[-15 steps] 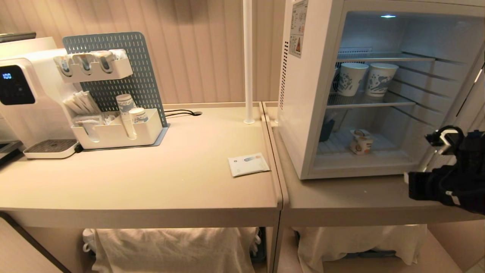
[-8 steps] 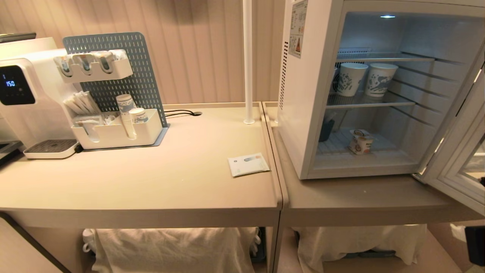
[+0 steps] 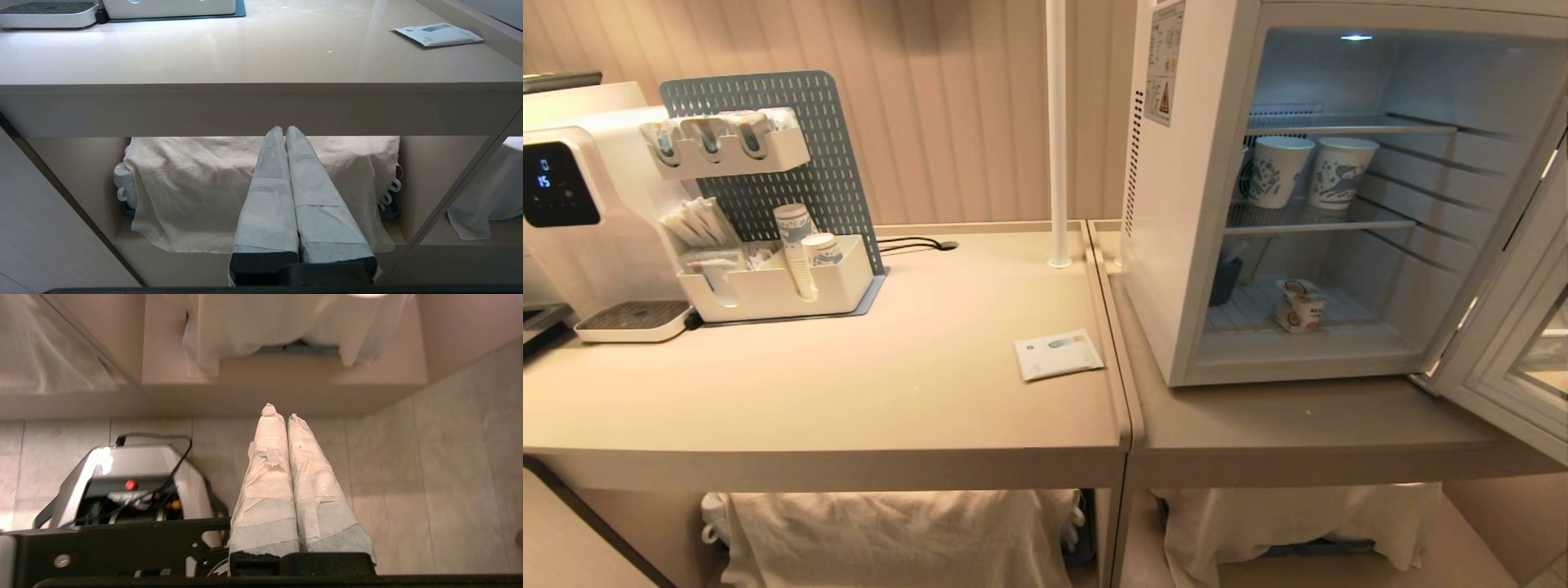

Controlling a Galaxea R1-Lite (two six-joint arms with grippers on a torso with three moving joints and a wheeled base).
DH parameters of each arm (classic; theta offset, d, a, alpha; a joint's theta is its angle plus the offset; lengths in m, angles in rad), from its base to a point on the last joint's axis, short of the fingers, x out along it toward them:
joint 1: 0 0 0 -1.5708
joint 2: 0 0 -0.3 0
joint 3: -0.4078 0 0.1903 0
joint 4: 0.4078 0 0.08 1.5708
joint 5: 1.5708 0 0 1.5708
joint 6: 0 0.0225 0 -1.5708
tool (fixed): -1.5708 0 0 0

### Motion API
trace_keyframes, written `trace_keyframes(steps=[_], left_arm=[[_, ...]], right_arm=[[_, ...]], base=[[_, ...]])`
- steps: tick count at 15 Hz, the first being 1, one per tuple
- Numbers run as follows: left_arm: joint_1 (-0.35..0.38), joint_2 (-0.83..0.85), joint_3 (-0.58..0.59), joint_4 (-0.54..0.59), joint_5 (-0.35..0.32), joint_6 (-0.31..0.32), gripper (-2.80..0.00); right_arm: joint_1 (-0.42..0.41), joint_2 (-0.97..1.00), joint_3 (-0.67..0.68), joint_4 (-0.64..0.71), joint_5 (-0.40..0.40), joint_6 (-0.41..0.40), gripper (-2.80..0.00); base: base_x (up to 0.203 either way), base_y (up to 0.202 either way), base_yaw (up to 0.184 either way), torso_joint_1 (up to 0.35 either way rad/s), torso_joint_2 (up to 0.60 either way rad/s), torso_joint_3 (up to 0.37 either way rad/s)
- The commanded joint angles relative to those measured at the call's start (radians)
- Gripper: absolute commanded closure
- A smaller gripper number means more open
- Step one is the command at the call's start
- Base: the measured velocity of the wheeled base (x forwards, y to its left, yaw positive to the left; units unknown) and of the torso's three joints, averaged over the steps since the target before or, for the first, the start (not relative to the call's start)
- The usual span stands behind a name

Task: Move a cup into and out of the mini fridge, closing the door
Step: Close the freezer door

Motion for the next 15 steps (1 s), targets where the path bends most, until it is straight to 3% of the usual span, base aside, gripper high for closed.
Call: trace_keyframes(steps=[1, 4, 10, 13, 15], left_arm=[[0.001, 0.000, 0.000, 0.000, -0.001, 0.000, 0.00], [0.000, 0.000, 0.000, 0.000, 0.000, 0.000, 0.00], [0.001, 0.000, 0.000, 0.000, 0.000, 0.000, 0.00], [0.000, 0.000, 0.000, 0.000, 0.000, 0.000, 0.00], [0.000, 0.000, 0.000, 0.000, 0.000, 0.000, 0.00]], right_arm=[[0.005, -0.158, 0.065, -0.040, -0.002, -0.006, 0.00], [0.010, -0.253, 0.130, -0.160, -0.001, -0.033, 0.00], [0.018, -0.252, 0.145, -0.180, 0.005, -0.028, 0.00], [0.017, -0.252, 0.239, -0.351, 0.018, -0.027, 0.00], [0.017, -0.253, 0.271, -0.396, 0.058, -0.030, 0.00]], base=[[0.000, 0.000, 0.000, 0.000, 0.00, 0.000], [0.000, 0.000, 0.000, 0.000, 0.00, 0.000], [0.000, 0.000, 0.000, 0.000, 0.00, 0.000], [0.000, 0.000, 0.000, 0.000, 0.00, 0.000], [0.000, 0.000, 0.000, 0.000, 0.00, 0.000]])
